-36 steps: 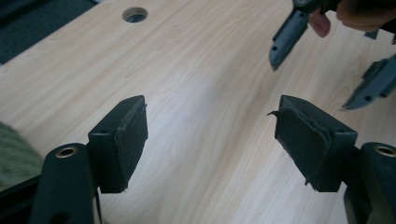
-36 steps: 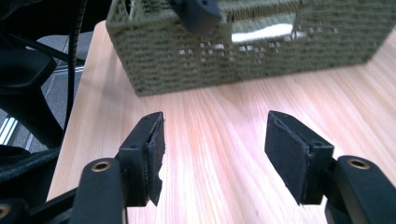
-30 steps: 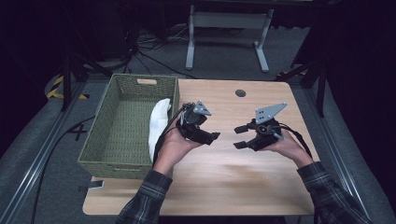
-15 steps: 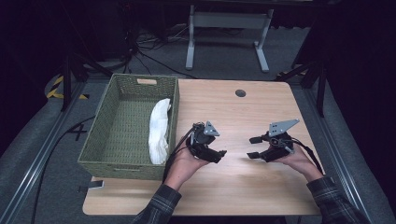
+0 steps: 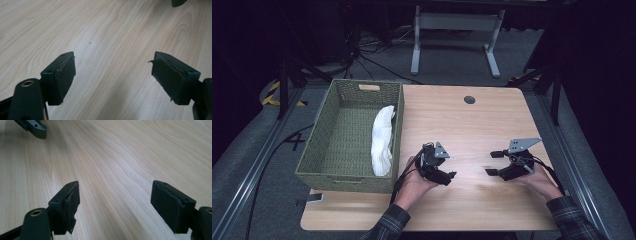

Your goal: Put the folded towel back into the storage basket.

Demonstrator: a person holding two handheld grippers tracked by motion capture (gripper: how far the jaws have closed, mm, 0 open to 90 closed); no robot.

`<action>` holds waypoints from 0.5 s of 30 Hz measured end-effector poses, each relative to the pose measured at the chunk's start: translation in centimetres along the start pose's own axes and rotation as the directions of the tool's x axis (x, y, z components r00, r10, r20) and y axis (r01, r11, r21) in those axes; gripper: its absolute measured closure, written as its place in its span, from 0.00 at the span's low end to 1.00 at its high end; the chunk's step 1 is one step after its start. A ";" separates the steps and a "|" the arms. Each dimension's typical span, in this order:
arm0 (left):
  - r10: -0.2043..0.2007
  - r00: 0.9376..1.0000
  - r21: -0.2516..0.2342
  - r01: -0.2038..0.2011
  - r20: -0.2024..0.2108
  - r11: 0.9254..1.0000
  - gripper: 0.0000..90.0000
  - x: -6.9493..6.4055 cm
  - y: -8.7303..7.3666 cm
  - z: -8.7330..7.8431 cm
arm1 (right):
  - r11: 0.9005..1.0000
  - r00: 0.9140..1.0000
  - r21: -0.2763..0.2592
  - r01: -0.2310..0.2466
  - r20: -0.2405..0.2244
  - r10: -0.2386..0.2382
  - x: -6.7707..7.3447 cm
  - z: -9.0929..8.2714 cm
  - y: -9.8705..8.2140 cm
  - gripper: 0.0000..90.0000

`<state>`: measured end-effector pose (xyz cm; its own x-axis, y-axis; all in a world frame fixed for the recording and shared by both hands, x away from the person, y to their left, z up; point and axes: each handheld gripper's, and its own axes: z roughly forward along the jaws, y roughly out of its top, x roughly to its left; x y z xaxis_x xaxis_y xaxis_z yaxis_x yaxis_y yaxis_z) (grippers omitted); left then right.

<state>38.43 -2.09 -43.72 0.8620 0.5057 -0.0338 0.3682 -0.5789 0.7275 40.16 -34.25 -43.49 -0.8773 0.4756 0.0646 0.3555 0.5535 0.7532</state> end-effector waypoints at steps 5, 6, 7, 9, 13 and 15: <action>-0.016 1.000 0.010 0.015 0.006 1.000 0.19 -0.2 -0.9 0.9 | 1.000 0.999 0.010 -0.029 0.039 0.029 -0.2 -0.6 -1.7 0.23; -0.010 1.000 0.013 0.010 0.010 1.000 0.18 -0.1 -1.1 1.0 | 0.999 0.998 0.011 -0.042 0.049 0.041 -0.2 -0.7 -1.9 0.22; -0.015 1.000 0.013 0.015 0.008 1.000 0.18 -0.2 -1.2 1.1 | 0.999 0.997 0.009 -0.046 0.058 0.046 -0.3 -0.9 -2.2 0.22; -0.006 1.000 0.019 0.006 -0.003 1.000 0.17 -0.3 -1.6 1.3 | 0.998 0.996 0.009 -0.062 0.069 0.061 -0.5 -1.1 -2.7 0.21; -0.001 1.000 0.027 0.001 -0.004 1.000 0.17 -0.3 -2.0 1.6 | 0.997 0.993 0.012 -0.075 0.094 0.074 -0.7 -1.3 -3.5 0.19; 0.002 1.000 0.037 -0.001 -0.002 0.999 0.17 -0.3 -2.2 1.8 | 0.997 0.991 0.009 -0.075 0.116 0.073 -0.8 -1.3 -3.9 0.19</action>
<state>38.02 -2.15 -46.51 0.8621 0.5058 -0.0316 0.3796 -0.6031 0.7016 39.01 -37.68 -45.65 -0.8055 0.5910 0.0432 0.4229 0.5222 0.7406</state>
